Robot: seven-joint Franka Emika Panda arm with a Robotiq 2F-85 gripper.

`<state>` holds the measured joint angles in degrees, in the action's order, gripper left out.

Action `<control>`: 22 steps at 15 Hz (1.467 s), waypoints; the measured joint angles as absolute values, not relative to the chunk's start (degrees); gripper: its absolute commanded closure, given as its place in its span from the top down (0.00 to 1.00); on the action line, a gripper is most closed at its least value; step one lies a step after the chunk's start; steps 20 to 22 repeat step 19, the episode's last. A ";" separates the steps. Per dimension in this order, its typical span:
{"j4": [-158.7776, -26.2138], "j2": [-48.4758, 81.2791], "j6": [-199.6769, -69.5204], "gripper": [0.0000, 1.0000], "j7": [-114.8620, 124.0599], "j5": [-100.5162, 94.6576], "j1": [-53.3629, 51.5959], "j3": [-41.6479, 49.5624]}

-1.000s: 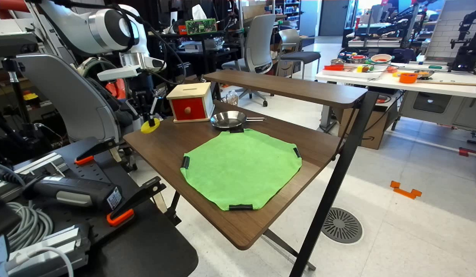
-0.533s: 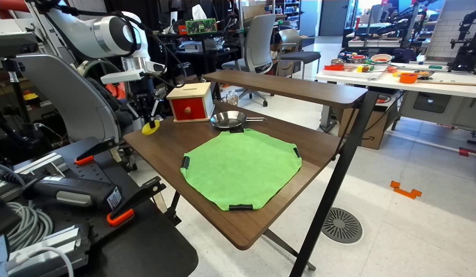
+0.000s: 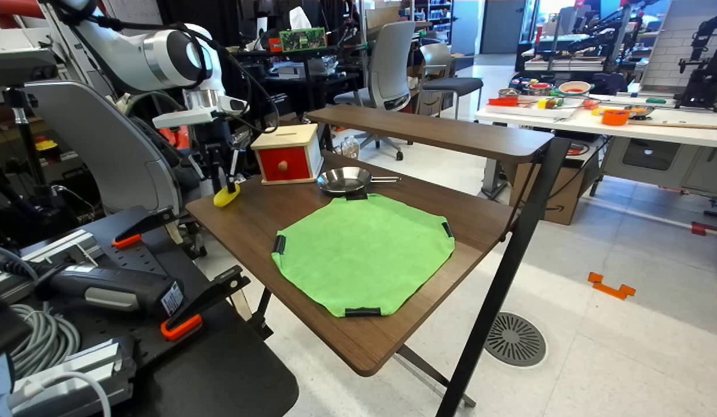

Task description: Move the plastic maize to the left

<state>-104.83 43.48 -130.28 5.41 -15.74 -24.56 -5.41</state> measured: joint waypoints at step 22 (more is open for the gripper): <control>-119.79 26.15 -135.36 1.00 5.89 -15.88 -21.48 -5.04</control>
